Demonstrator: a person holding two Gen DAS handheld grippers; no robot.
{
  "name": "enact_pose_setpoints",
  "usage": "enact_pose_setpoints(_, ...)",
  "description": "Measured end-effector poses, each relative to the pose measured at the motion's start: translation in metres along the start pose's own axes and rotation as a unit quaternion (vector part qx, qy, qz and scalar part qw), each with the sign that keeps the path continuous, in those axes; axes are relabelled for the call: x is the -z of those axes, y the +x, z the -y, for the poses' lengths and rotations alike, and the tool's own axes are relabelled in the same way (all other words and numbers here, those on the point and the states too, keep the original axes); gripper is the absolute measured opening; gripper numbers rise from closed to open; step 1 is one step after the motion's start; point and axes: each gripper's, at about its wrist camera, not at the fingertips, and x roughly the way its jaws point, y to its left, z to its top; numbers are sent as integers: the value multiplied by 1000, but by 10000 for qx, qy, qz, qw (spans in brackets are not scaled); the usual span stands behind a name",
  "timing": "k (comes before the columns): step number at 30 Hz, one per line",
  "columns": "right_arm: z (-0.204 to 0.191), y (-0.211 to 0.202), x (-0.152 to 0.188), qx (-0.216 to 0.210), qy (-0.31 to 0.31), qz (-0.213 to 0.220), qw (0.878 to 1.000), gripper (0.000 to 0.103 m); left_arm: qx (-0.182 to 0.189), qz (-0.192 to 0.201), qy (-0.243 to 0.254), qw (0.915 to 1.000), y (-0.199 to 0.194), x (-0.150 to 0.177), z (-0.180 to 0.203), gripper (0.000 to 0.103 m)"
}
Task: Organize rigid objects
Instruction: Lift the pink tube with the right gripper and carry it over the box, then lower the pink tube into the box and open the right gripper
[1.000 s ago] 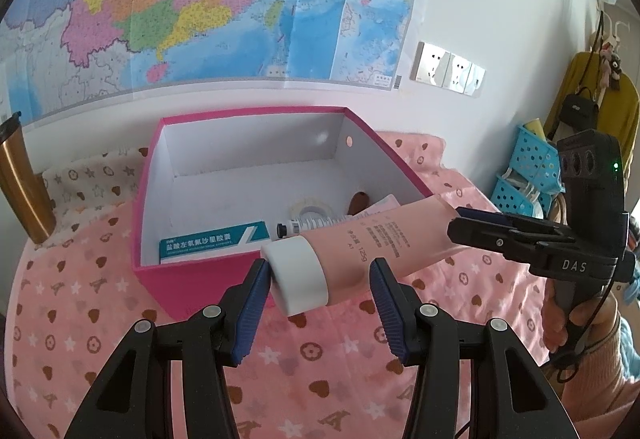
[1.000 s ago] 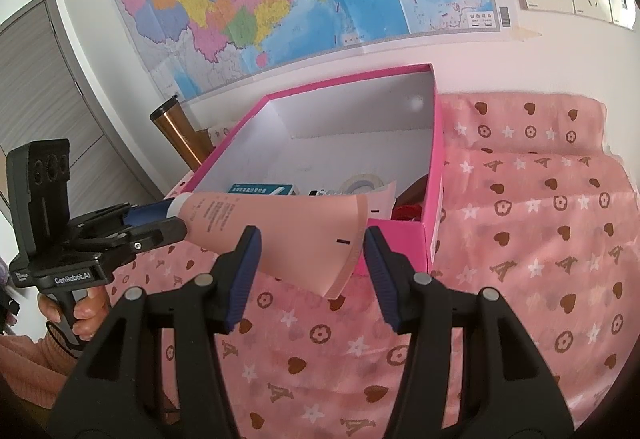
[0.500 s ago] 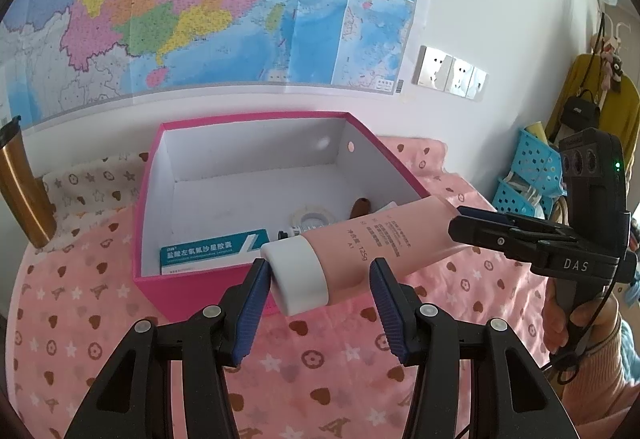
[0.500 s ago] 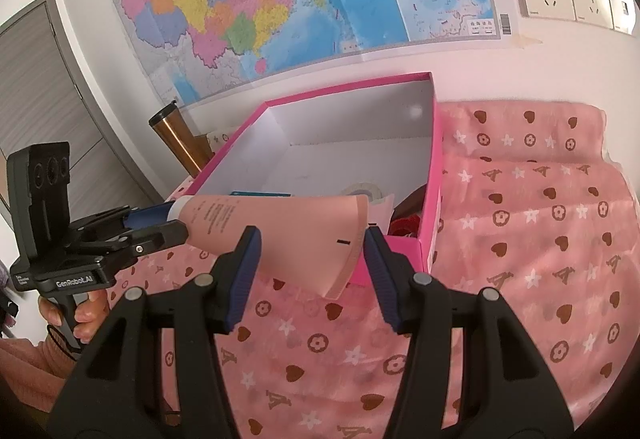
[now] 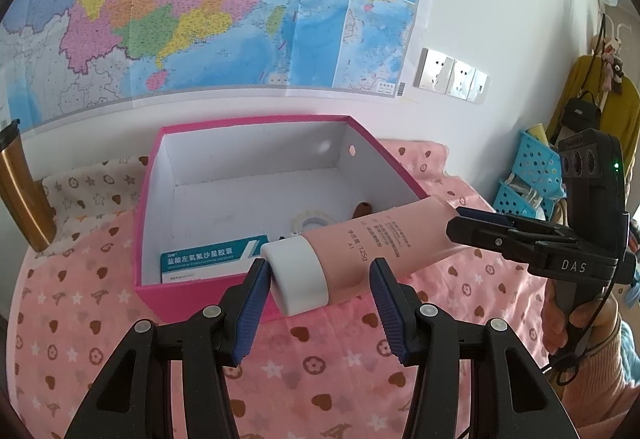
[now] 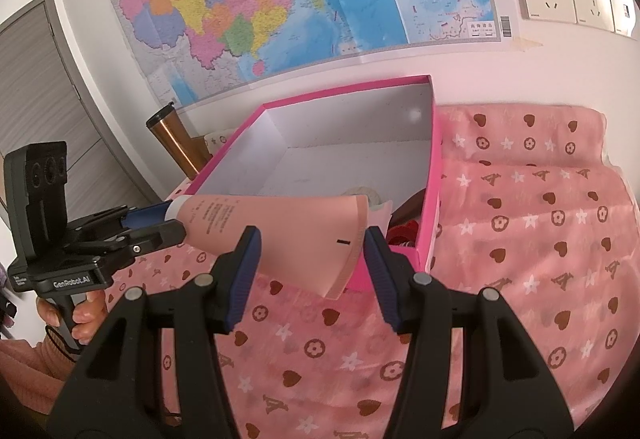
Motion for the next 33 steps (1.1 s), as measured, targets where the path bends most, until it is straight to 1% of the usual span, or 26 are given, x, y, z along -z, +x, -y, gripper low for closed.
enact_pose_setpoints(5,4,2,-8,5,7,25,10000,56,-14,4,-2,10000,2,-2,0,52)
enact_pose_setpoints(18,9,7,-15,54,-10,30,10000,56,-73,-3,-10,10000,15,-8,-3,52)
enact_pose_setpoints(23,11,12,-20,117,-10,23,9999,56,-16,-74,-105,9999,24,-13,-9,52)
enact_pose_setpoints(28,12,22,-26,219,-78,-46,9997,56,-17,-124,-210,9997,32,-17,-17,52)
enact_pose_setpoints(33,12,35,-30,343,-154,-130,9992,56,59,-238,-394,9989,45,-20,-29,52)
